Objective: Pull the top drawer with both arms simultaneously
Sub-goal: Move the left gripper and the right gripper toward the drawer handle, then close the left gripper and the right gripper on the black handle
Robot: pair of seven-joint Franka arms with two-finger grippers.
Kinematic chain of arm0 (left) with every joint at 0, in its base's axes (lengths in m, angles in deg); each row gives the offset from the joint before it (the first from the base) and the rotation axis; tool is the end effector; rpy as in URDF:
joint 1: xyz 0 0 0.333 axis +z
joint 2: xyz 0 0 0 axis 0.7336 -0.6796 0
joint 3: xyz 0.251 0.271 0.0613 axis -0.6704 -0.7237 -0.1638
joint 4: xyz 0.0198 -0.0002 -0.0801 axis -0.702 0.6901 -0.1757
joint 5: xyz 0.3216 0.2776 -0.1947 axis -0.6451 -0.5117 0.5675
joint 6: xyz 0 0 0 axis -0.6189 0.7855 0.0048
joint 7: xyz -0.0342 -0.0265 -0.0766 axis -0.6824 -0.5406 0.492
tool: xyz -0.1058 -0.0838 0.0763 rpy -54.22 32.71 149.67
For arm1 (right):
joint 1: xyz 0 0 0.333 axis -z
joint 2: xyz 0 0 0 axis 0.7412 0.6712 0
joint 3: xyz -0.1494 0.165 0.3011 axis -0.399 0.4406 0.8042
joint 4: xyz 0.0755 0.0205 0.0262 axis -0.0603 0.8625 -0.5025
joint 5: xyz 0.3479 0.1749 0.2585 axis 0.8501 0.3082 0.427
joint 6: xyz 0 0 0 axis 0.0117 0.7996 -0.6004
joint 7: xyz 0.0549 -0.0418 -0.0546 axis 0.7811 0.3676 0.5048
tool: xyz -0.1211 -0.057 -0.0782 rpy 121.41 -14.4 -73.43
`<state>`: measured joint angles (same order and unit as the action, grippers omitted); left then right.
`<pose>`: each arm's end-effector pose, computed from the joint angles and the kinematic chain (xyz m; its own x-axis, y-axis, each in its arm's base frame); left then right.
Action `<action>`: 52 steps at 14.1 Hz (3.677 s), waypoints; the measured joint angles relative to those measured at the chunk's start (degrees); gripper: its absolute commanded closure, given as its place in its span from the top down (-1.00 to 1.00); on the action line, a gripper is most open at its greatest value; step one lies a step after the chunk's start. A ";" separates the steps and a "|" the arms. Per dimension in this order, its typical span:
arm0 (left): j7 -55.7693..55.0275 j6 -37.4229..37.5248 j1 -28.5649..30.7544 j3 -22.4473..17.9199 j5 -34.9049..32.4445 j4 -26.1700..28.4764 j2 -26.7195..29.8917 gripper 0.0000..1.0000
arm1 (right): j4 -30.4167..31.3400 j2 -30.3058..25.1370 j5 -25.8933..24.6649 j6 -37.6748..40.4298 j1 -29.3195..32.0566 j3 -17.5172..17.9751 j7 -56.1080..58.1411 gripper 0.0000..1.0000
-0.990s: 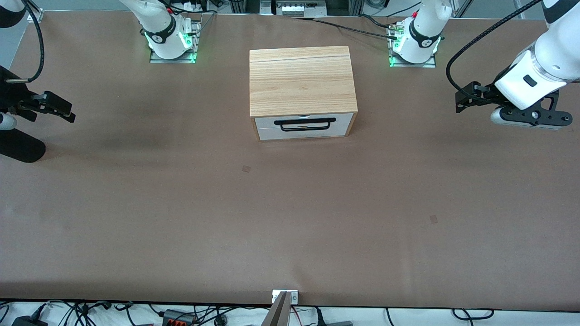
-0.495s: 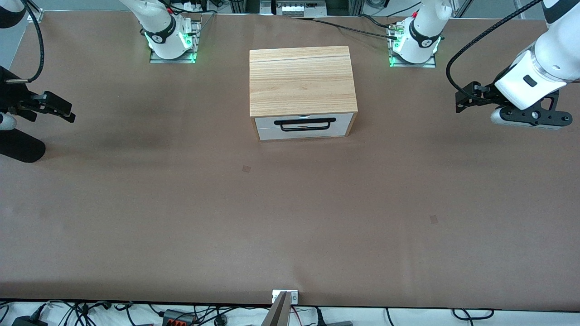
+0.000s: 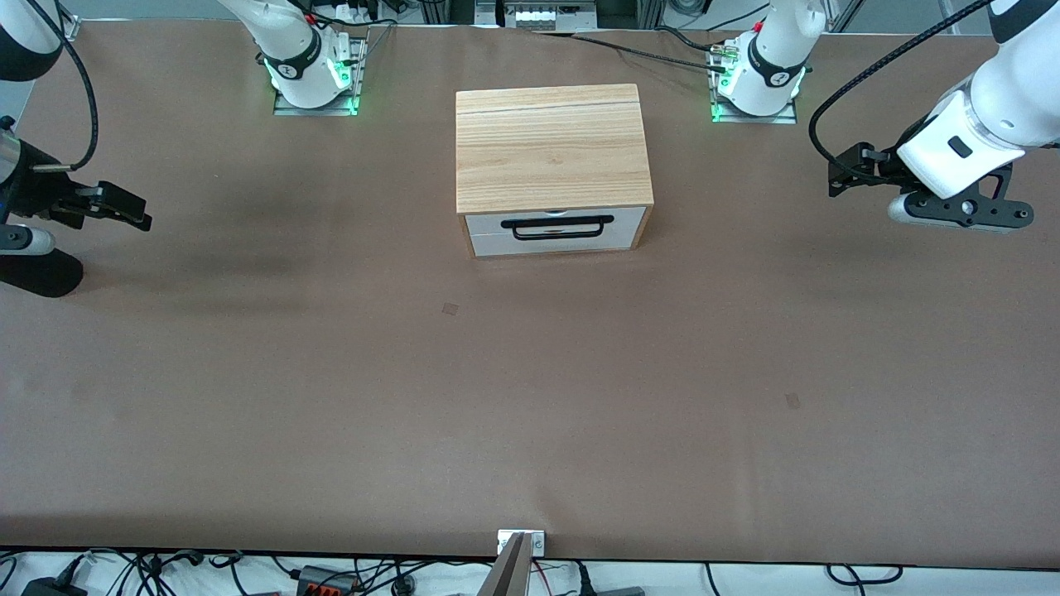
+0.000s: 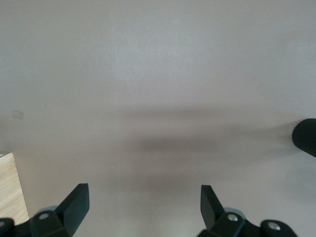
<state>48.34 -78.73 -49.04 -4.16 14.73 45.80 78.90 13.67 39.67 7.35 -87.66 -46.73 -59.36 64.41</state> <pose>0.6139 -0.0907 0.6032 0.9849 -0.0895 -0.1480 -0.0857 -0.9958 0.0317 0.6459 -0.0321 0.5520 0.9970 -0.0171 -0.0752 -0.0166 -0.9998 0.0079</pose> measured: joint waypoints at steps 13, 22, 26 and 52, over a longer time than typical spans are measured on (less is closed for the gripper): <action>4.40 14.13 5.25 -0.24 19.25 3.18 -2.61 1.00 | -1.95 10.85 4.53 -0.04 -7.65 0.57 0.21 1.00; 23.16 -10.18 8.67 3.36 44.69 25.24 -3.36 1.00 | -3.92 21.87 37.25 -7.78 -13.42 1.13 10.01 1.00; 31.96 -20.47 8.44 8.90 57.06 31.18 -4.20 1.00 | 0.47 23.73 58.94 -8.74 -13.55 1.12 23.87 1.00; 81.43 -25.00 4.83 15.30 98.56 39.85 -28.44 -0.79 | 12.37 35.81 94.18 -7.12 -21.60 7.16 56.72 0.68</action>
<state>129.77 -103.74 -44.21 11.15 113.29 85.65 50.45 26.04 75.48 101.53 -94.78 -68.33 -52.20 121.13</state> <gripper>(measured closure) 0.696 0.040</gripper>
